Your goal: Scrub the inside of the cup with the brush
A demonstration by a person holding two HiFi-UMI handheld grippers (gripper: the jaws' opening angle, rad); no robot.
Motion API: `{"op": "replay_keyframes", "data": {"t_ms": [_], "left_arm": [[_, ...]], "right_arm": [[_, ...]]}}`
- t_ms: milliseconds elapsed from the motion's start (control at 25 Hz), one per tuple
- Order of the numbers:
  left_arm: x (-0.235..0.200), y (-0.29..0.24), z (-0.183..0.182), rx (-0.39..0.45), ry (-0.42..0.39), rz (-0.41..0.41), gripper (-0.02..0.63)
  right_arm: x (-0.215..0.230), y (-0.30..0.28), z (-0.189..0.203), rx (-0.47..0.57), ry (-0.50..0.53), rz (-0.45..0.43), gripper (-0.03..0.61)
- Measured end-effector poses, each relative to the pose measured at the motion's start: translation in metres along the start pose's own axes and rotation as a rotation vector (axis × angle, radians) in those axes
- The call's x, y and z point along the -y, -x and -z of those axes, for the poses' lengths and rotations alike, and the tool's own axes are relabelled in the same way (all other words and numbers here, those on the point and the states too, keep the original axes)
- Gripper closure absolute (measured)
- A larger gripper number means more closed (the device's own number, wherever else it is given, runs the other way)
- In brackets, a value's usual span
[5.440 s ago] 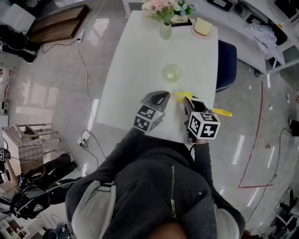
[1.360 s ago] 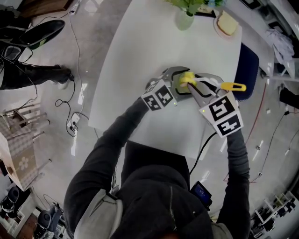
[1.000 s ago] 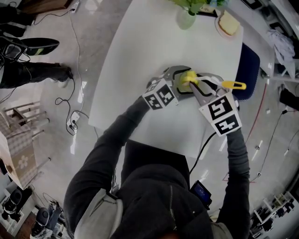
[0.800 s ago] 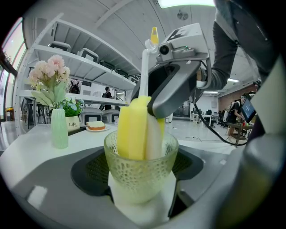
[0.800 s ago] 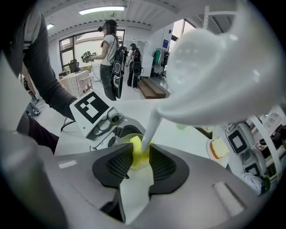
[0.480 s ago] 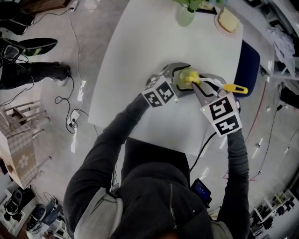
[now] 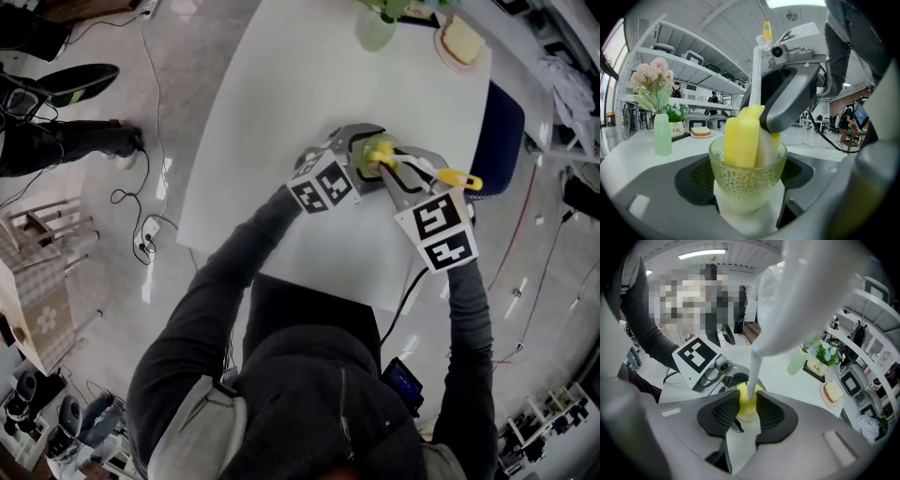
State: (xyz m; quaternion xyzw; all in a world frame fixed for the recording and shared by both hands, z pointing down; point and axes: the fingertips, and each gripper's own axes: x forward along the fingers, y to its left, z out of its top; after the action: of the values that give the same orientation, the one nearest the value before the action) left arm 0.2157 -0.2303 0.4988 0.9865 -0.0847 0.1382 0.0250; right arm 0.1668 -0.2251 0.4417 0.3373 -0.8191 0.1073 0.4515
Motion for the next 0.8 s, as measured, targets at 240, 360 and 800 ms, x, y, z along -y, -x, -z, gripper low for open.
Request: {"op": "replay_keyframes", "data": {"t_ms": [240,360,800], "left_arm": [[0.0,0.0,0.001,-0.001,0.001,-0.001,0.221],[0.001,0.0,0.0,0.0,0.002,-0.001,0.221],[-0.001,-0.002,0.002,0.002,0.009,-0.006,0.221]], "right_arm": [[-0.001,-0.008,-0.005,0.014,-0.004,0.013,0.468],[-0.001,-0.01,-0.006,0.02,-0.008,0.023,0.468],[0.005,-0.015,-0.006,0.044,-0.037,0.051,0.468]]}}
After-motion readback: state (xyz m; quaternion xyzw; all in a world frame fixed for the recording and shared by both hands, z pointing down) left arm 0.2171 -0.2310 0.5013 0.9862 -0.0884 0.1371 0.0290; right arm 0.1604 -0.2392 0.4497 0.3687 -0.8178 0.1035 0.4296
